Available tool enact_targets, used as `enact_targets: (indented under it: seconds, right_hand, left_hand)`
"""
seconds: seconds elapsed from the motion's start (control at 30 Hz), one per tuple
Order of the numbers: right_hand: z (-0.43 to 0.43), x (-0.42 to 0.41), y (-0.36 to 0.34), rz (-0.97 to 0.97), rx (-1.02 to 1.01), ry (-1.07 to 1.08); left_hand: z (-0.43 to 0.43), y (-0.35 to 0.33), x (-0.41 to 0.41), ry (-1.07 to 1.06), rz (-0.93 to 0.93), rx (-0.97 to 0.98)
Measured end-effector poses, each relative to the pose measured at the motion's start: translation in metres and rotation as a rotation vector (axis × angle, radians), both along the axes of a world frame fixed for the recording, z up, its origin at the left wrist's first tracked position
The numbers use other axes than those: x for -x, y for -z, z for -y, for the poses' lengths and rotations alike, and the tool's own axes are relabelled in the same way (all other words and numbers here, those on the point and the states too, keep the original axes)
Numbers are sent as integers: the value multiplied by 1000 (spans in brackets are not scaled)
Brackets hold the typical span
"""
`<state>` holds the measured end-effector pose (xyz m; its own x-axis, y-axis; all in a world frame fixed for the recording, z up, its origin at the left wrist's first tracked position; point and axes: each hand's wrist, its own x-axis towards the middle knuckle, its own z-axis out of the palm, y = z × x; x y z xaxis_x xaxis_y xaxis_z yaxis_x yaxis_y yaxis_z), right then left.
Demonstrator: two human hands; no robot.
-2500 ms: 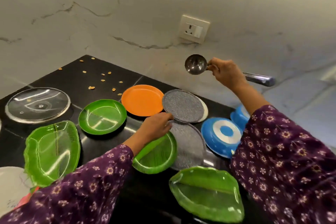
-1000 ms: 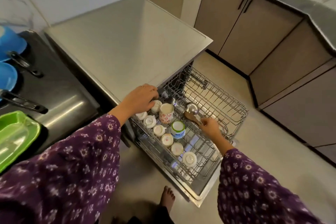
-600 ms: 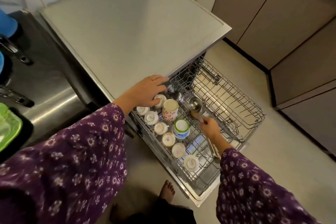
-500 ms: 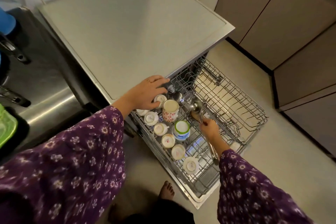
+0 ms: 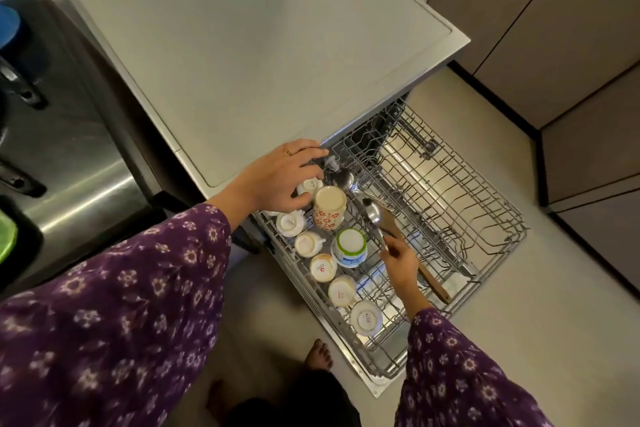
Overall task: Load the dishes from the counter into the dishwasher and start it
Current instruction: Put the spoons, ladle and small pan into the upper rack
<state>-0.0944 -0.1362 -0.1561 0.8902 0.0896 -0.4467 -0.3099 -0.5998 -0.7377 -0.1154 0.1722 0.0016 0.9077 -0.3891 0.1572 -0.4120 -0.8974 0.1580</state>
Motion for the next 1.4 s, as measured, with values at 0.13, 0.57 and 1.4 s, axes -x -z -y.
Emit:
enact_targets:
  seconds: [0.13, 0.57, 1.4]
  right_hand:
    - [-6, -9, -5, 13, -115, 171]
    - [-17, -59, -56, 34, -128, -126]
    - [1, -75, -33, 299, 401, -1069]
  left_hand:
    - [-1, 0, 0, -7, -7, 1]
    - [-1, 1, 0, -31, -24, -8]
    - [0, 1, -1, -35, -7, 36]
